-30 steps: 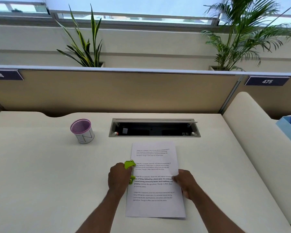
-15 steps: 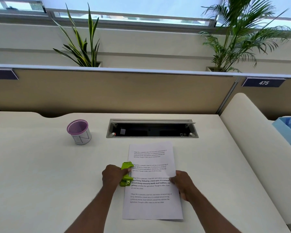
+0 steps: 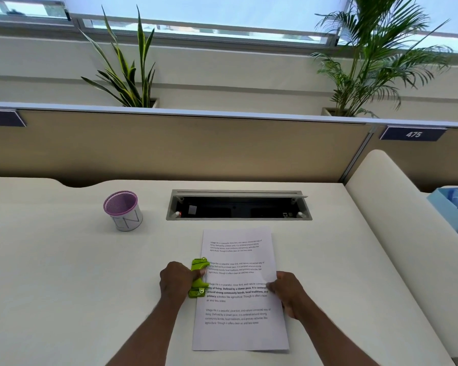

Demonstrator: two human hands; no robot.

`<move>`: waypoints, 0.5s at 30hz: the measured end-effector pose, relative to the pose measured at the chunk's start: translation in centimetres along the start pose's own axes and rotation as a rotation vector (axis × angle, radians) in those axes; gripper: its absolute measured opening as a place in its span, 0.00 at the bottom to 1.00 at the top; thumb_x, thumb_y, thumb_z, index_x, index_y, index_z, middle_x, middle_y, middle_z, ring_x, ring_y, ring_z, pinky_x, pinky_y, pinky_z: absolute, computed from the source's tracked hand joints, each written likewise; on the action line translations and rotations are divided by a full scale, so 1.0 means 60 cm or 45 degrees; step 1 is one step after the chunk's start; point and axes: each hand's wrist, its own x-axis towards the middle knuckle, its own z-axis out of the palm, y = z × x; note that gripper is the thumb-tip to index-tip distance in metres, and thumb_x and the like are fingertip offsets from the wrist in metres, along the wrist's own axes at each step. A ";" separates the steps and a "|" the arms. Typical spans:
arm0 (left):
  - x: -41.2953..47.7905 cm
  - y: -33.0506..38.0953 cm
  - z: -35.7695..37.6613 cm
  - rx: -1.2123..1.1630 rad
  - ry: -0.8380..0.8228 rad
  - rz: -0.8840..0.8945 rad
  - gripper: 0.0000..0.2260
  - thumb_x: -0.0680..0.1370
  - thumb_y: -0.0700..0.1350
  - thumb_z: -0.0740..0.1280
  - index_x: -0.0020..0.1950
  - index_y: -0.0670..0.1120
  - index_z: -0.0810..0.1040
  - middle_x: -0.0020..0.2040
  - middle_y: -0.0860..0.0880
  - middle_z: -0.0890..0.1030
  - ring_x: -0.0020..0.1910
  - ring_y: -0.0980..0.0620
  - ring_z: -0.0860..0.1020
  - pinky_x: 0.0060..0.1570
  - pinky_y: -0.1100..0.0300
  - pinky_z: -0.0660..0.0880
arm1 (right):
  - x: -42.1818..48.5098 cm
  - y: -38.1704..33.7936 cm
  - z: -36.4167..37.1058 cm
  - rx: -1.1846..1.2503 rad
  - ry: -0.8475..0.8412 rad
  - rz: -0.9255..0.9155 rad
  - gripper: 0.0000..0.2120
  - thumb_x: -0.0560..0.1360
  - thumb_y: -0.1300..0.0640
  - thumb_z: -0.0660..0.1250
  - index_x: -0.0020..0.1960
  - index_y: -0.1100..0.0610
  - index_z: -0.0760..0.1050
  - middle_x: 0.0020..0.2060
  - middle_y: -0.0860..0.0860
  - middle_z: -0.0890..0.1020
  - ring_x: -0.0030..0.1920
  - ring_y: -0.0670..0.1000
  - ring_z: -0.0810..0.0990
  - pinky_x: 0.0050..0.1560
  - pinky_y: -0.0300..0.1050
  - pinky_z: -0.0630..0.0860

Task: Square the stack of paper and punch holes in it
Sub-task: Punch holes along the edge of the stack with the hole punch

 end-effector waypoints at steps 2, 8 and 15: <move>-0.003 0.000 0.002 -0.007 0.017 -0.004 0.20 0.62 0.54 0.79 0.36 0.39 0.80 0.40 0.38 0.84 0.44 0.41 0.82 0.36 0.58 0.72 | -0.001 -0.001 0.001 -0.014 0.011 0.000 0.10 0.71 0.71 0.63 0.48 0.65 0.81 0.47 0.62 0.86 0.49 0.64 0.85 0.54 0.64 0.80; -0.015 0.008 0.003 0.003 0.039 -0.027 0.19 0.64 0.54 0.78 0.35 0.42 0.75 0.39 0.41 0.81 0.44 0.41 0.81 0.34 0.58 0.70 | -0.004 -0.004 0.001 -0.047 0.023 0.002 0.10 0.70 0.69 0.65 0.50 0.68 0.79 0.49 0.64 0.84 0.52 0.65 0.83 0.56 0.66 0.79; -0.022 0.014 0.007 0.055 0.033 0.014 0.20 0.67 0.54 0.75 0.43 0.39 0.76 0.47 0.39 0.82 0.43 0.41 0.80 0.36 0.58 0.72 | -0.009 -0.006 -0.002 0.014 0.021 0.036 0.09 0.72 0.71 0.64 0.50 0.68 0.79 0.49 0.64 0.84 0.51 0.65 0.84 0.55 0.65 0.79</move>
